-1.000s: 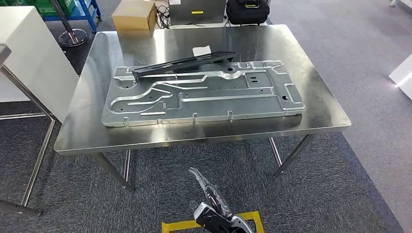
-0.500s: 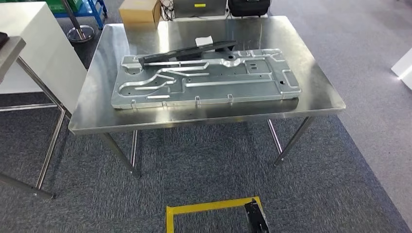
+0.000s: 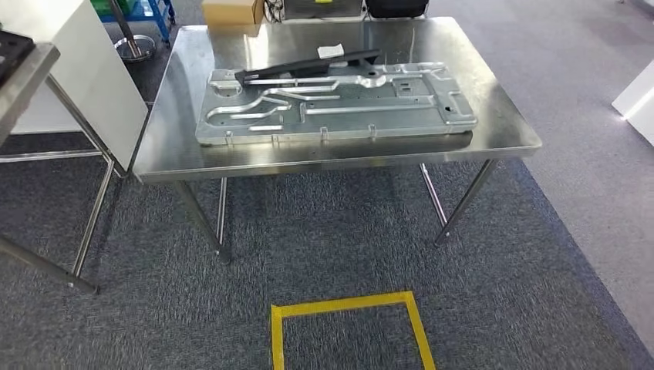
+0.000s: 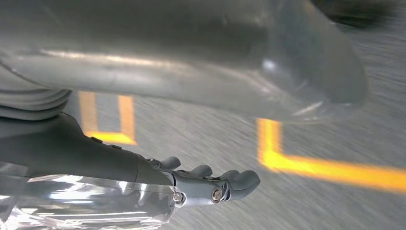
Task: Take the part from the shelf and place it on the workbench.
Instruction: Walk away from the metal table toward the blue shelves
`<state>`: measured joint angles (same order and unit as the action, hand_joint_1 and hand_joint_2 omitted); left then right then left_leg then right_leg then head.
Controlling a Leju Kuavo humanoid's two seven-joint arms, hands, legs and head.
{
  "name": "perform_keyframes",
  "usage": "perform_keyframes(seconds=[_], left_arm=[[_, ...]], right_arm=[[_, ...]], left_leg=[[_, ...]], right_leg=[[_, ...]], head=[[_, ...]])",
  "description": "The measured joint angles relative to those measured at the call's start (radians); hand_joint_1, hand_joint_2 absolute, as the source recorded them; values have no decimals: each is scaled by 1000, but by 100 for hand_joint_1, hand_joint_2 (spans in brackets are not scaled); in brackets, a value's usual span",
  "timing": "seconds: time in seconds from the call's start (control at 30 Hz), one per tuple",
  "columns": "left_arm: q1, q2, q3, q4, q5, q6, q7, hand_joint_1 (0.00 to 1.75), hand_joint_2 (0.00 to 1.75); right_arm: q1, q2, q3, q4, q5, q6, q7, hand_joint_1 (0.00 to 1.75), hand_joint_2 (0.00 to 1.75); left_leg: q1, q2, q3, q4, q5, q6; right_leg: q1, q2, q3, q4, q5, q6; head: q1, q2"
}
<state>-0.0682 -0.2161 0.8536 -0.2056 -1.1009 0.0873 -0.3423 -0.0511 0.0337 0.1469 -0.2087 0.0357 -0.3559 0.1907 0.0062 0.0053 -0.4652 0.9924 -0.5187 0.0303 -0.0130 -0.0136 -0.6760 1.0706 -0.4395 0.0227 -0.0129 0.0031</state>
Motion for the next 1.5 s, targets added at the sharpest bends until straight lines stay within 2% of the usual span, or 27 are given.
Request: perform_keyframes(seconds=[0.07,0.1,0.13,0.17,0.23,0.27,0.33,0.37,0.4,0.47,0.53,0.6,0.67,0.7,0.77,0.83,0.97,1.0,1.1,1.13,1.17,1.2,1.27,1.33,1.37,1.43,1.5], left_arm=[[1,5,0,0,0,5,9,0,0],[3,7,0,0,0,7,14,0,0],[4,10,0,0,0,8,18,0,0],[6,12,1,0,-1,8,20,0,0],[7,15,1,0,-8,7,23,0,0],[7,17,1,0,-11,7,22,0,0],[7,18,1,0,-13,8,12,0,0],[7,18,2,0,-10,9,3,0,0],[7,18,5,0,-5,9,-8,0,0],[7,19,16,0,10,7,-31,0,0],[8,20,26,0,20,4,-45,0,0],[12,20,31,0,21,4,-50,0,0],[14,20,34,0,19,7,-52,0,0],[14,20,36,0,17,9,-52,0,0],[13,22,37,0,12,12,-50,0,0],[11,24,37,0,7,14,-48,0,0],[10,25,38,0,6,18,-47,0,0],[9,25,39,0,7,19,-47,0,0],[8,24,44,0,9,24,-48,0,0],[8,24,45,0,9,24,-48,0,0],[8,25,46,0,9,25,-48,0,0],[8,25,47,0,9,25,-48,0,0],[7,25,47,0,9,28,-49,0,0],[6,25,48,0,9,33,-52,0,0],[5,25,49,0,9,36,-54,0,0],[5,25,50,0,10,40,-56,0,0],[6,25,53,0,12,42,-56,0,0]], right_arm=[[2,-1,3,11,22,49,121,0,0],[4,0,6,15,34,67,159,0,0],[6,0,9,18,43,82,183,0,0],[8,1,13,21,50,94,192,0,0],[8,4,19,22,57,103,165,0,0],[7,6,21,22,58,99,134,0,0],[4,8,23,22,59,89,40,0,0],[3,10,24,22,59,86,-11,0,0],[2,12,24,22,60,83,-59,0,0],[2,19,27,23,67,78,-115,0,0],[1,24,32,23,76,74,-128,0,0],[3,25,35,25,81,73,-128,0,0],[6,27,39,29,89,74,-119,0,0],[6,29,42,30,95,74,-113,0,0],[5,32,51,31,105,74,-99,0,0],[5,35,58,32,111,75,-90,0,0],[5,36,66,32,117,73,-86,0,0],[5,36,68,33,118,73,-86,0,0],[5,36,73,33,120,72,-91,0,0],[5,36,74,33,120,72,-92,0,0],[5,36,75,33,120,72,-94,0,0],[5,36,75,33,120,72,-96,0,0],[3,36,75,33,118,73,-109,0,0],[-1,36,75,33,112,76,-134,0,0],[-2,37,75,33,107,80,-150,0,0],[-2,38,74,33,97,92,-183,0,0],[0,38,70,33,87,106,-208,0,0]], left_leg=[[-1,2,-31,1,25,9],[-3,3,-47,2,38,11],[-5,3,-65,3,51,11],[-7,3,-82,5,64,10],[-10,4,-115,6,86,6],[-12,4,-127,7,96,3],[-15,4,-139,10,111,-6],[-14,5,-141,11,119,-12],[-13,6,-143,11,127,-19],[-9,5,-152,21,122,-32],[-5,3,-178,91,56,-43],[-3,2,-216,218,-32,-52],[-2,2,-220,289,-58,-56],[-2,2,-196,272,-44,-56],[-2,2,-105,148,-8,-50],[-7,1,-45,51,9,-38],[-5,4,-57,21,28,-13],[-3,5,-63,16,38,-4],[-2,6,-93,13,66,8],[-2,6,-106,14,76,8],[-2,6,-119,15,85,6],[-2,6,-133,17,95,3],[0,6,-156,24,111,-4],[-1,5,-172,30,126,-17],[-1,6,-177,30,135,-25],[3,6,-182,23,157,-41],[8,5,-194,36,134,-53]], right_leg=[[-2,4,-29,111,-112,7],[-2,4,-40,174,-148,10],[-2,5,-42,222,-158,11],[-3,5,-32,245,-143,11],[-2,6,40,190,-87,4],[0,7,104,118,-76,-3],[7,8,223,-40,-102,-18],[11,9,255,-89,-118,-24],[13,9,264,-113,-124,-29],[12,7,255,-118,-110,-40],[10,1,242,-119,-92,-53],[12,-5,219,-111,-78,-60],[14,-7,188,-95,-66,-59],[14,-6,172,-84,-63,-58],[13,-5,146,-62,-59,-54],[15,-4,128,-46,-56,-47],[16,-1,111,-32,-53,-22],[15,2,103,-14,-76,-17],[7,9,55,129,-203,-3],[3,9,45,178,-229,1],[-1,9,46,204,-232,5],[-6,9,63,200,-213,8],[-16,9,143,103,-152,14],[-16,11,230,-31,-134,13],[-14,13,251,-73,-136,10],[-6,14,249,-96,-132,-3],[-5,9,231,-98,-108,-20]], head=[[4,0],[5,0],[6,0],[6,0],[6,0],[6,0],[5,0],[6,0],[6,0],[7,0],[4,0],[2,0],[2,0],[2,0],[1,0],[2,0],[1,0],[4,0],[12,0],[13,0],[13,0],[13,0],[13,0],[13,0],[13,0],[12,0],[11,0]])
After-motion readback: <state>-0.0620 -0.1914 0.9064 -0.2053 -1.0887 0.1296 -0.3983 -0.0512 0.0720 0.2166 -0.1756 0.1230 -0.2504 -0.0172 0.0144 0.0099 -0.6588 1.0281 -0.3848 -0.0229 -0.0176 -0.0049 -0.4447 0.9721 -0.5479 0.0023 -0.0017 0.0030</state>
